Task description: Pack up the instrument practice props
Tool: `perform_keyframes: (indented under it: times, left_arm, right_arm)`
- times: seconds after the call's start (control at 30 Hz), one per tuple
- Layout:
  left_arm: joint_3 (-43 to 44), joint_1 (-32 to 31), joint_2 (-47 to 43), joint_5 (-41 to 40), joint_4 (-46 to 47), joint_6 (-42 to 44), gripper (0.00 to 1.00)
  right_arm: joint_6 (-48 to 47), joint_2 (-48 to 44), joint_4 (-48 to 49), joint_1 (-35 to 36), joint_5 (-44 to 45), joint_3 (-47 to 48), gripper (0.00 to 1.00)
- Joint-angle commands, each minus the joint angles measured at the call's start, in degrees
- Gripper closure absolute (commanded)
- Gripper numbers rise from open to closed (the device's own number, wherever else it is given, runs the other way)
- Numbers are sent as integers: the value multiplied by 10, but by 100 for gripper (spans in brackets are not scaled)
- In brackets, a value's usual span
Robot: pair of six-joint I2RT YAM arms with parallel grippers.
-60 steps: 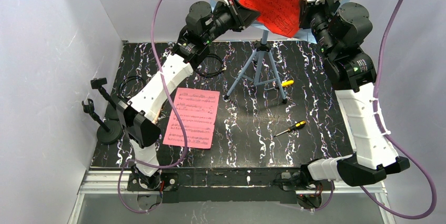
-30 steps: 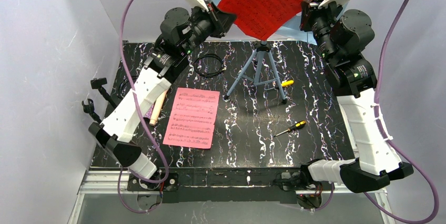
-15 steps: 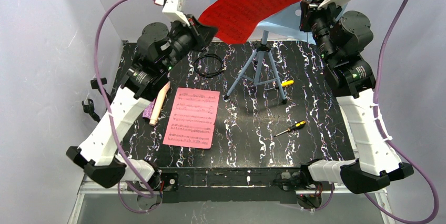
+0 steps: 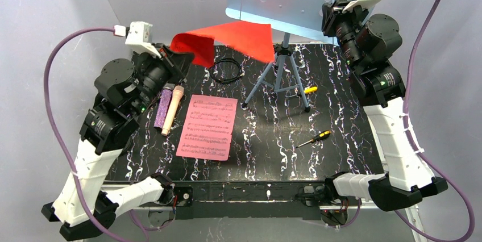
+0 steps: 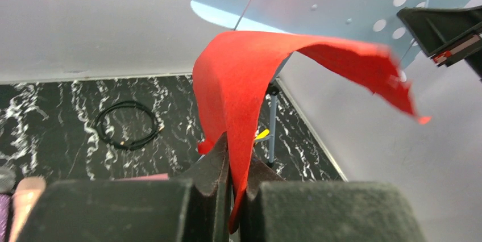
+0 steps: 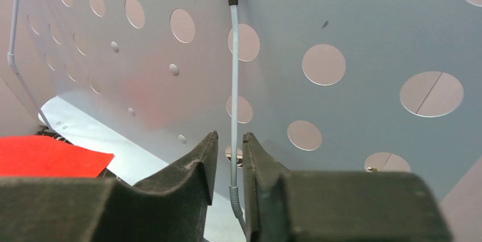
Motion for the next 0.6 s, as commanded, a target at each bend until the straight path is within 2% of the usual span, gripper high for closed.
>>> perform_keyframes:
  times: [0.0, 0.17, 0.57]
  left_arm:
    - [6, 3, -12, -40, -92, 6, 100]
    - [4, 3, -31, -58, -161, -5, 100]
    - [-4, 3, -41, -76, -311, -37, 100]
  right_arm:
    - [-4, -18, 23, 0, -3, -5, 65]
    - [-4, -27, 24, 0, -11, -11, 52]
    - [-28, -74, 44, 0, -15, -46, 30]
